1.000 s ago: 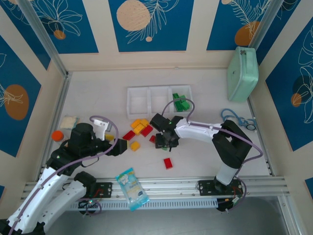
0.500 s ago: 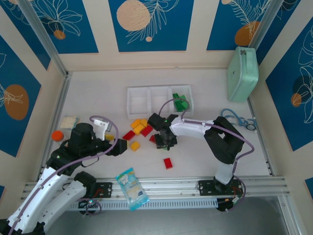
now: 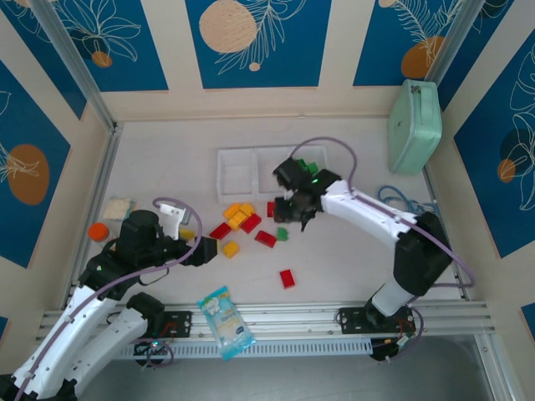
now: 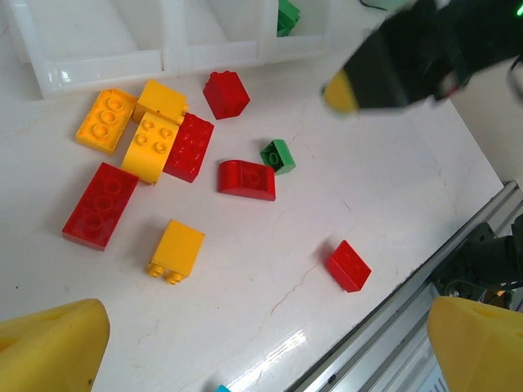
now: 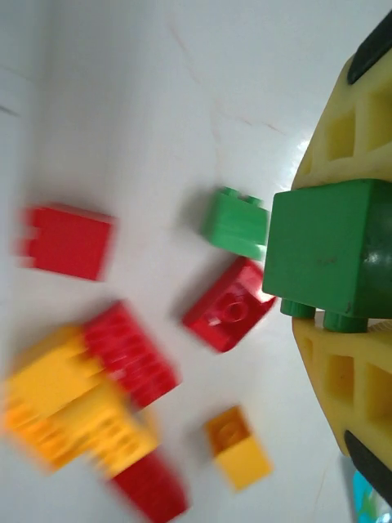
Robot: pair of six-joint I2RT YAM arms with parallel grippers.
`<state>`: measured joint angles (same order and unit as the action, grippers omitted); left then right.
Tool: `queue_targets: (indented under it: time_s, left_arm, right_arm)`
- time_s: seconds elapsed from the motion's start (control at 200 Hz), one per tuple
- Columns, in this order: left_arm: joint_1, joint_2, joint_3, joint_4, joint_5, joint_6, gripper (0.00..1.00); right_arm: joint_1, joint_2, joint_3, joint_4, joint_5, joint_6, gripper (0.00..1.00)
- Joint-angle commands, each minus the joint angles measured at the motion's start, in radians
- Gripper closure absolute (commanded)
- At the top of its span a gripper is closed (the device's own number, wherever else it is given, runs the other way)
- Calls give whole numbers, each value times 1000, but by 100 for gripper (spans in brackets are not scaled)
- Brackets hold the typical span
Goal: Sort the legos into containers by color
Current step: Pick up the lego from the bottom-center of the table, then place the lego in the container.
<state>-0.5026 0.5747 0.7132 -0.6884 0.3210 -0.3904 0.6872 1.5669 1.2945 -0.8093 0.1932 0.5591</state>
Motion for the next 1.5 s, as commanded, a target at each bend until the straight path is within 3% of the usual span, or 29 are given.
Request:
queue_targets:
  time_s: [0.0, 0.16, 0.355, 0.645, 0.775, 0.87, 0.95, 1.08, 1.266, 1.346, 1.491]
  left_arm:
    - [-13, -13, -2, 7, -12, 13, 1]
    - [-12, -13, -1, 6, -14, 14, 1]
    - [-13, -30, 1, 4, -19, 19, 1]
    - [-13, -70, 8, -14, -61, 21, 1]
    - [-14, -78, 15, -23, -76, 22, 1]
    - [-13, -56, 18, -27, -78, 21, 1]
    - [-14, -18, 37, -54, -103, 19, 1]
    - [-14, -2, 63, -91, -199, -28, 1]
    - [-41, 87, 56, -47, -151, -183, 1]
    - [-119, 184, 92, -48, -202, -224, 1]
    - [-340, 400, 228, -48, -380, -236, 1]
  right_arm:
    - [-106, -30, 93, -40, -38, -120, 77]
    - [-292, 81, 258, -26, -86, -202, 76]
    - [-423, 294, 457, -41, -164, -232, 76]
    - [-464, 513, 609, -89, -230, -224, 74]
    - [-451, 517, 595, -87, -210, -222, 58]
    - [-436, 512, 581, -98, -182, -230, 33]
    - [-425, 484, 550, -99, -136, -217, 19]
    - [-390, 361, 423, -35, -110, -217, 4]
    - [-377, 128, 198, 17, -126, -208, 0]
    - [-388, 5, 79, 41, -166, -194, 1]
    - [-417, -224, -140, 80, -239, -165, 1]
